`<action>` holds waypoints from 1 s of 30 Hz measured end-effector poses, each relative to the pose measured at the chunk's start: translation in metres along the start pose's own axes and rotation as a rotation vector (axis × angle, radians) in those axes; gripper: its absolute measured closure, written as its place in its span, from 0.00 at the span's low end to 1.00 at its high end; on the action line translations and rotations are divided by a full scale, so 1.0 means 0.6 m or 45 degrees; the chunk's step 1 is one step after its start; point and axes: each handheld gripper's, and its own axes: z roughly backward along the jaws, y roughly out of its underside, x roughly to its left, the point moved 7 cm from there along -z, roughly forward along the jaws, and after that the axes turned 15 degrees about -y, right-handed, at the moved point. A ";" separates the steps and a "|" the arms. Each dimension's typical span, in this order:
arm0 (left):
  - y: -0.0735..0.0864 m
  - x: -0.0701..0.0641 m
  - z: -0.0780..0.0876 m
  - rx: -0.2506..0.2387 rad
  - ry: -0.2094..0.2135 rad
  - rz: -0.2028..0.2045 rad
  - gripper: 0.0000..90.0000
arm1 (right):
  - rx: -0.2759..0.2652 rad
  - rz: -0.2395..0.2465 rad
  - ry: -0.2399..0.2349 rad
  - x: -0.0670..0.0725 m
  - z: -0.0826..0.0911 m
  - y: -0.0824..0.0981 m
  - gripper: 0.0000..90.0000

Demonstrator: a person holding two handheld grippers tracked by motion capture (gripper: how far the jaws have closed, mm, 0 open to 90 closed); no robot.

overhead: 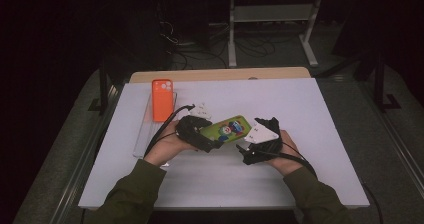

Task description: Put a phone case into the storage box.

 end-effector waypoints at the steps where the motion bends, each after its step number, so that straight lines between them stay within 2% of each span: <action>1: 0.000 0.000 0.000 0.001 0.002 0.003 0.18 | 0.008 0.001 0.007 0.003 0.000 0.000 0.00; 3: 0.000 -0.002 0.001 0.002 0.010 0.017 0.18 | 0.017 0.044 0.028 0.003 0.000 -0.002 0.00; 6: -0.001 -0.002 0.002 -0.006 0.007 0.007 0.18 | 0.032 0.119 0.066 0.003 0.001 -0.004 0.00; 8: -0.001 -0.004 0.001 -0.004 0.011 0.026 0.18 | 0.035 0.153 0.085 0.005 0.002 -0.007 0.00; 12: -0.001 -0.004 0.001 -0.003 0.007 0.017 0.18 | 0.060 0.257 0.141 0.009 0.004 -0.011 0.00; 15: 0.000 -0.006 0.000 -0.001 0.010 0.040 0.18 | 0.070 0.309 0.167 0.014 0.004 -0.014 0.00; 16: 0.001 -0.005 0.000 0.007 0.010 0.025 0.18 | 0.075 0.327 0.174 0.015 0.004 -0.014 0.00; 18: 0.001 -0.006 0.000 0.008 0.010 0.027 0.18 | 0.078 0.358 0.193 0.017 0.003 -0.015 0.00; 19: 0.002 -0.004 0.000 0.016 0.009 0.008 0.18 | 0.083 0.381 0.206 0.018 0.004 -0.016 0.00; 24: 0.002 -0.006 -0.001 0.014 0.011 0.016 0.18 | 0.107 0.485 0.251 0.022 0.003 -0.019 0.00; 25: 0.002 -0.006 -0.001 0.014 0.011 0.019 0.18 | 0.114 0.522 0.270 0.021 0.003 -0.020 0.00; 30: 0.003 -0.007 -0.002 0.019 0.013 0.009 0.18 | 0.145 0.615 0.306 0.028 0.002 -0.023 0.00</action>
